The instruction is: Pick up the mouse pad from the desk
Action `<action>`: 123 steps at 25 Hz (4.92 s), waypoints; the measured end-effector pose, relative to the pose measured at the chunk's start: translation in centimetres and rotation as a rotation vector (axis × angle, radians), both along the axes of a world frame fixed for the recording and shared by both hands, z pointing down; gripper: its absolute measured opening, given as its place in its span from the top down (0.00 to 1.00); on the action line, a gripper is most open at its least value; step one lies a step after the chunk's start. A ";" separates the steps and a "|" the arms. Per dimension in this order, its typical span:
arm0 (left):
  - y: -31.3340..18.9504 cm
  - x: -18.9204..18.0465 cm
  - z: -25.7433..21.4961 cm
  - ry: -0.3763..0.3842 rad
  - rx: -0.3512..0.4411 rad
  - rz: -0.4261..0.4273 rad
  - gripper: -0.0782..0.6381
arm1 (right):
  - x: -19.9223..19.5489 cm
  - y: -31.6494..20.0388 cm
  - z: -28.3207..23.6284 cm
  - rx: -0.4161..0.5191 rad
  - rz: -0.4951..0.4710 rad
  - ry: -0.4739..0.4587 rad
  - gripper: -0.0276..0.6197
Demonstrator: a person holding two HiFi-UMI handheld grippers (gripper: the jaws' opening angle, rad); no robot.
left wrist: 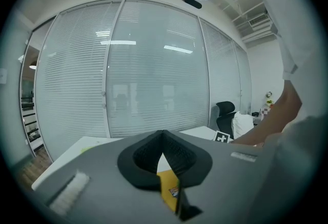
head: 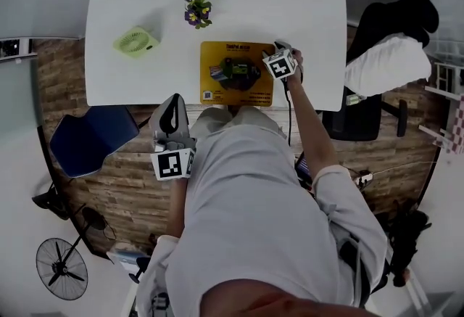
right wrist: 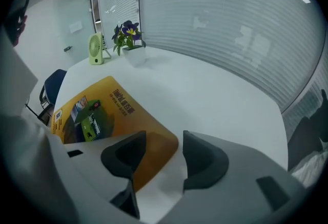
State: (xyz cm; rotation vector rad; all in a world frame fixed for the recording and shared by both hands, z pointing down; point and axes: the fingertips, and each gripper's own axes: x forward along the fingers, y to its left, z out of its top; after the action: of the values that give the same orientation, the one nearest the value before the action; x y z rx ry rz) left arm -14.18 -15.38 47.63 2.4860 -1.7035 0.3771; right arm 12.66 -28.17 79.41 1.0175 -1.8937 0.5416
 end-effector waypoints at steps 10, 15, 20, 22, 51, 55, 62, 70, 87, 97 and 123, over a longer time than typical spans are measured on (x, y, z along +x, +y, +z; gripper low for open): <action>-0.1 -0.7 0.3 0.017 0.001 -0.019 0.91 | -0.4 0.0 0.1 -0.067 -0.013 -0.069 0.67; 0.3 -1.2 0.3 0.016 0.004 -0.027 0.90 | -0.3 0.0 0.4 -0.063 -0.083 -0.052 0.67; 0.6 -1.8 0.4 0.019 0.000 -0.036 0.91 | -0.1 -0.1 0.6 -0.081 -0.062 -0.090 0.65; 0.8 -1.9 0.4 0.019 0.000 -0.035 0.90 | 0.0 -0.1 0.5 -0.090 -0.049 -0.100 0.66; 0.7 -1.4 0.4 0.041 0.003 -0.014 0.91 | -1.3 2.3 -3.8 -0.067 0.046 -0.440 0.91; 0.9 -1.0 0.2 0.042 0.009 -0.004 0.90 | -1.7 2.8 -5.3 -0.024 0.038 -0.473 0.91; 1.1 -1.0 -0.2 0.042 0.022 -0.001 0.91 | -2.8 3.6 -8.6 0.133 -0.031 -0.475 0.91; 1.3 -0.6 -0.7 0.049 0.039 0.022 0.90 | -4.8 4.8 -12.7 0.236 -0.060 -0.509 0.91; 2.1 -0.7 -1.1 0.065 0.065 0.080 0.91 | -7.1 6.6 -22.5 0.471 -0.057 -0.536 0.91; 2.1 -0.4 -2.5 0.062 0.104 0.124 0.91 | -6.9 7.1 -30.2 0.620 -0.024 -0.536 0.91; 0.5 2.3 -13.0 0.120 0.316 0.195 0.91 | -6.0 10.6 -50.5 0.966 0.098 -0.514 0.91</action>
State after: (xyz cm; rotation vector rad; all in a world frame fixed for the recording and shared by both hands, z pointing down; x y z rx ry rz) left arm -11.88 -14.88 34.60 2.8403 -1.5847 -0.0328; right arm 6.63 -17.55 28.87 1.6937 -2.6549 -0.1365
